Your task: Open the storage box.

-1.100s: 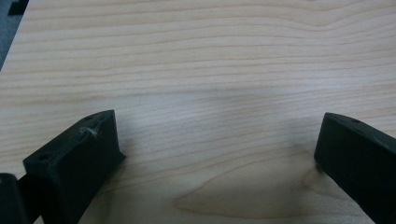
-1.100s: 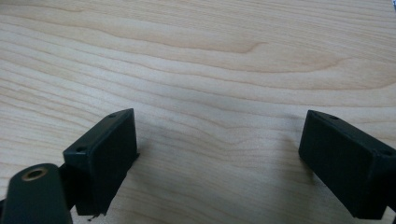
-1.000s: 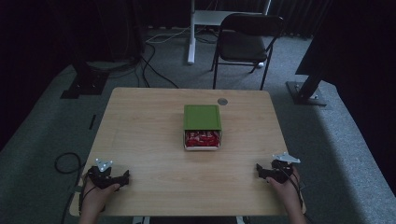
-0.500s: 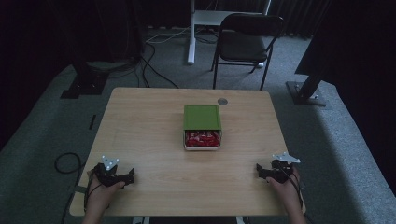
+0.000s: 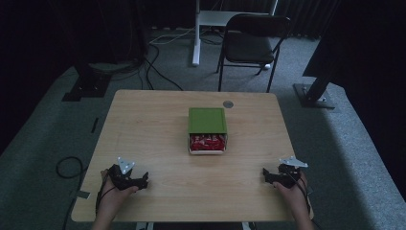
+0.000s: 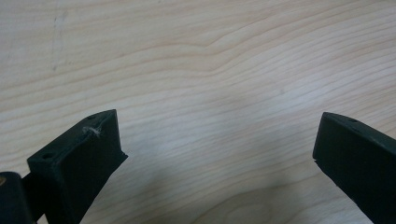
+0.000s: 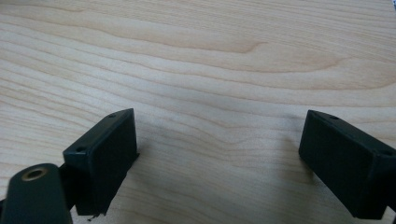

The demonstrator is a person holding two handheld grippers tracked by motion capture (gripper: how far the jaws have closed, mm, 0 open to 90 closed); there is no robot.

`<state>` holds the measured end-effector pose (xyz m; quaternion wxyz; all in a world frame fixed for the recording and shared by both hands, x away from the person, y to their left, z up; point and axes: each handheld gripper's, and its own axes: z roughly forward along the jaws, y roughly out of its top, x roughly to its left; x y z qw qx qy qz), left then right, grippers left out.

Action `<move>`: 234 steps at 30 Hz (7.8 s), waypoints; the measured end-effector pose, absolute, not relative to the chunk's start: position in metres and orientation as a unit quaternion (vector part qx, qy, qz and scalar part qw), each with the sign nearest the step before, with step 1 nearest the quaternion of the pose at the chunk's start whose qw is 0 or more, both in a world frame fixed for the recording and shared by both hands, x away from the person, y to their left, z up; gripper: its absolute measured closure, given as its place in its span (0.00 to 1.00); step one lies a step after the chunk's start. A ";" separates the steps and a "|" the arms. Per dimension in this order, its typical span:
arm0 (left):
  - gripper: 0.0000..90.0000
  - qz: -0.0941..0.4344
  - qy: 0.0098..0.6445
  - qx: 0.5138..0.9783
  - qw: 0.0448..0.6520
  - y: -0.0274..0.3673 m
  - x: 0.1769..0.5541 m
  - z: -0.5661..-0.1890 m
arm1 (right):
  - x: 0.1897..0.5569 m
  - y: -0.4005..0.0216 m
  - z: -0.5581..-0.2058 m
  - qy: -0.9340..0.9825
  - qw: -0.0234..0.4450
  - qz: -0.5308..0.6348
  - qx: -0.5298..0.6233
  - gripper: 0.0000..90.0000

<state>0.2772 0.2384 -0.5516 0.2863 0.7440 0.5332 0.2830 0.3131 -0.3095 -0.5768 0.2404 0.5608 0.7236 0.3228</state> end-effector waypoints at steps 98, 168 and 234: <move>0.42 0.464 0.023 0.873 0.151 0.023 0.313 -0.549 | 0.313 -0.309 -0.577 0.723 0.240 0.323 0.561 0.12; 0.80 0.484 -0.002 0.868 0.109 0.018 0.281 -0.551 | 0.313 -0.309 -0.577 0.723 0.240 0.323 0.561 0.12; 0.75 0.385 0.060 0.895 0.217 0.042 0.229 -0.527 | 0.313 -0.310 -0.577 0.720 0.242 0.322 0.565 0.12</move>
